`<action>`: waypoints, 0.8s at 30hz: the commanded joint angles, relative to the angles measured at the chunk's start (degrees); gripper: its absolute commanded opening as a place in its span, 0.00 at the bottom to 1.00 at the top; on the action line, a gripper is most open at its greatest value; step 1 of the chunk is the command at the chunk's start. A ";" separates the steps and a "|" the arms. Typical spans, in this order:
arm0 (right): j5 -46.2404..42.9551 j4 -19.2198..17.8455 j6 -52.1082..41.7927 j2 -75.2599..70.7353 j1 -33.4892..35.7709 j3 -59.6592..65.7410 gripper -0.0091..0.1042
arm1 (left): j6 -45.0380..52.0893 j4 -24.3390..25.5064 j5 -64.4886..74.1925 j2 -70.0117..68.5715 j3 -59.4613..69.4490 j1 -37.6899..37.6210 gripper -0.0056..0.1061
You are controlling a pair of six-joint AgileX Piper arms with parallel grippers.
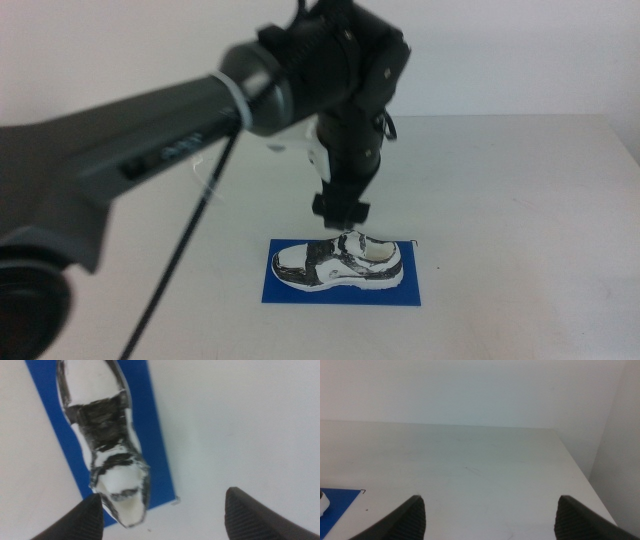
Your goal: Use one arm to grab the shoe from the table and place it on the mat.
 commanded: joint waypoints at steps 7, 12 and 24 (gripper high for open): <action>-4.56 -0.49 -0.72 -1.16 0.18 -0.54 0.67 | 9.89 12.21 5.31 -13.74 -1.86 -0.09 0.77; -4.56 -0.49 -0.72 -1.16 0.18 -0.54 0.67 | 36.42 20.89 5.31 -18.56 -1.86 -0.09 0.77; -4.56 -0.49 -0.72 -1.16 0.18 -0.54 0.67 | 82.92 36.78 5.31 -26.36 -1.86 -0.09 0.77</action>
